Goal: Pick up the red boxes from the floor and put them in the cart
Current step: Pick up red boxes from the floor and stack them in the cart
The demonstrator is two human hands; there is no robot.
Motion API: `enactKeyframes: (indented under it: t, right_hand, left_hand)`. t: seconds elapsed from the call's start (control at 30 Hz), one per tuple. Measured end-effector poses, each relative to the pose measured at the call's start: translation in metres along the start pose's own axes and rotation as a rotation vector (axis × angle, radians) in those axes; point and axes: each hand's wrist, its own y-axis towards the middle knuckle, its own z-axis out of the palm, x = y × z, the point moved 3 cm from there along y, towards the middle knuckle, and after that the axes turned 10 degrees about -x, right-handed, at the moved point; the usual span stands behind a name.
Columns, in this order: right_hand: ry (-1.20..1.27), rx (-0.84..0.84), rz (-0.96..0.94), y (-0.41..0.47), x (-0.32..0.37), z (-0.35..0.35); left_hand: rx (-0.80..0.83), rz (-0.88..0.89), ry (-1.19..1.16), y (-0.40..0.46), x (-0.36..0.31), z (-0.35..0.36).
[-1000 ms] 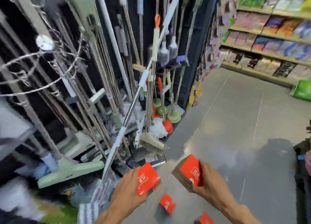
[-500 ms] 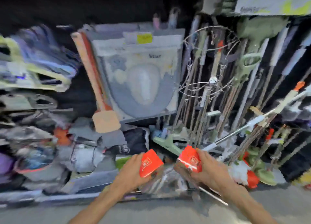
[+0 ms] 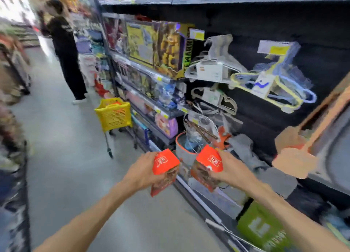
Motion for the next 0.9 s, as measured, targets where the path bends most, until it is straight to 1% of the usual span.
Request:
enactKeyframes:
  t: [0.13,0.23,0.33,0.47,0.57,0.73,0.9]
  right_hand:
    - [0.064,0.067,-0.156,0.088,0.124,0.054]
    - [0.131,0.087,-0.236,0.142,0.202,0.09]
    - [0.146,0.115,-0.302,0.192,0.27,0.12]
    - [0.183,0.157,-0.368,0.265,0.343,0.163]
    - [0.199,0.187,-0.442,0.323,0.392,0.198]
    - [0.277,0.214,-0.544,0.428,0.466,0.255]
    - [0.257,0.238,-0.594,0.54,0.538,0.309]
  left_hand:
    - [-0.078,-0.13,0.037,0.006,0.118,-0.082]
    - [-0.143,-0.215,0.054,0.008,0.18,-0.143]
    - [-0.231,-0.295,0.036,0.015,0.235,-0.194]
    - [-0.296,-0.395,0.048,0.041,0.305,-0.242]
    - [-0.337,-0.42,0.044,0.072,0.356,-0.268]
    - [-0.375,-0.467,0.096,0.14,0.439,-0.306]
    - [-0.403,-0.512,0.116,0.212,0.534,-0.341]
